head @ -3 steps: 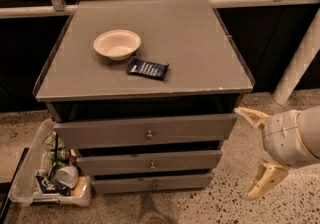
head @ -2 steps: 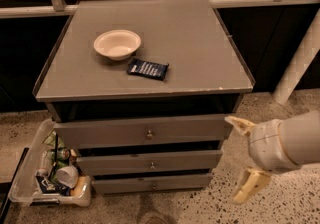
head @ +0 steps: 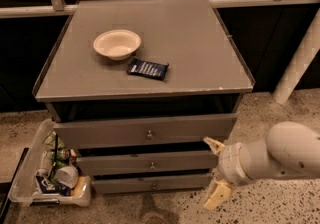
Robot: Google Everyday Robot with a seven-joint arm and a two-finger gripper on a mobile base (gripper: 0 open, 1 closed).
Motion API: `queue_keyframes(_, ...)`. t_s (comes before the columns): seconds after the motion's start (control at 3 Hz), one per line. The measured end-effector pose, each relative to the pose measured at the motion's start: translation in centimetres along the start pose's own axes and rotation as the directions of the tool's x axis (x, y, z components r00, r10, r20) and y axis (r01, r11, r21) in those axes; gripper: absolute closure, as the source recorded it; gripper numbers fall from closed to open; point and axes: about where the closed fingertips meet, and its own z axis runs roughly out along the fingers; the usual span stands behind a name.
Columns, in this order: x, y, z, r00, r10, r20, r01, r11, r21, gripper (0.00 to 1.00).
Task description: Open middle drawer
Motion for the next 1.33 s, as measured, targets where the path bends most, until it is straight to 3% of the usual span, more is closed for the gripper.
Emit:
queue_keyframes(0.33, 1.4, -0.2, 4.4, 0.999, -0.003, 0.032, 0.003, 1.0, 0.009, 0.0)
queue_keyframes(0.67, 2.7, -2.2, 8.2, 0.995, -0.064, 0.078, 0.058, 0.9957, 0.072, 0.0)
queue_keyframes(1.0, 2.5, -2.0, 8.4, 0.995, -0.064, 0.083, 0.059, 0.9961, 0.066, 0.0)
queue_keyframes(1.33, 4.1, -2.9, 9.8, 0.997, -0.064, 0.052, 0.06, 0.9944, 0.087, 0.0)
